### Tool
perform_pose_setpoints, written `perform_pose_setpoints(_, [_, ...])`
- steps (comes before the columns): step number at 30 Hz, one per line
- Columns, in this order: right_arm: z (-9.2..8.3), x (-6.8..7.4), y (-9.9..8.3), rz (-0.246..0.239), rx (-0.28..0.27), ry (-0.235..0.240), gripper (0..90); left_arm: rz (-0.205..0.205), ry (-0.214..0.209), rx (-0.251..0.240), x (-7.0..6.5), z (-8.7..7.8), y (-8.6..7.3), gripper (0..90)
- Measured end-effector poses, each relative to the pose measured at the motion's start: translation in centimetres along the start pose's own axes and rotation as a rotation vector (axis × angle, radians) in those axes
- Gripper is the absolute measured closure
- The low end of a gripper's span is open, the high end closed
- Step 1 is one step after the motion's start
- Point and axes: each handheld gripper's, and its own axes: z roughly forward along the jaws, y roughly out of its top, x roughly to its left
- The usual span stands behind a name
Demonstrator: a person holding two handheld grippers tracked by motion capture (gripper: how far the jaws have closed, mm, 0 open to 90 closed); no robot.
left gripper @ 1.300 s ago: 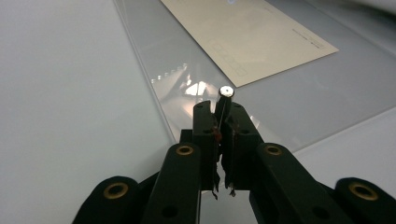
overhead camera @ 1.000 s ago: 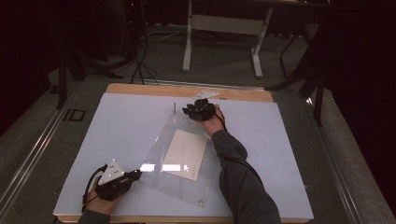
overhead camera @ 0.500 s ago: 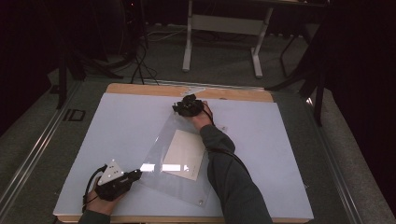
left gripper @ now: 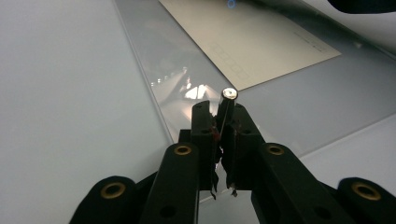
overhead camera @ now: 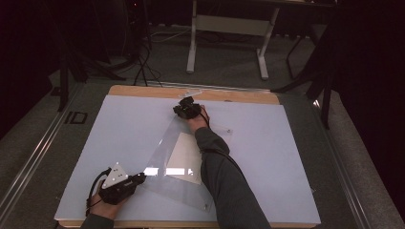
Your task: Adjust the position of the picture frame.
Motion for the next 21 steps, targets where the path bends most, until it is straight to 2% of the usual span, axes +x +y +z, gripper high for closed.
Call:
perform_pose_setpoints(1, [0.0,0.0,0.0,0.000,0.000,0.000,84.1,0.001,-0.002,0.001,0.0,0.0,0.0,83.5])
perform_pose_setpoints(2, [0.0,0.2,0.1,-0.012,0.014,-0.020,84.7,0.003,-0.003,0.001,0.0,-0.1,0.0,84.1])
perform_pose_setpoints(6, [-0.2,0.3,0.4,-0.025,0.041,-0.011,85.2,0.008,-0.017,-0.003,-0.1,-0.2,0.1,84.7])
perform_pose_setpoints(8, [-0.6,0.2,0.6,-0.028,0.038,-0.008,85.3,0.010,-0.013,-0.037,-0.3,-0.5,0.4,84.7])
perform_pose_setpoints(15, [-2.0,0.0,1.4,-0.058,0.040,-0.030,85.3,0.022,-0.006,-0.069,-0.4,-0.7,0.9,84.5])
perform_pose_setpoints(16, [-2.4,-0.1,1.2,-0.062,0.041,-0.045,85.2,0.017,-0.004,-0.071,-0.4,-0.8,1.0,84.4])
perform_pose_setpoints(21, [-3.4,-0.3,0.8,-0.079,0.044,-0.062,84.6,-0.007,0.009,-0.099,0.1,-1.1,1.0,84.2])
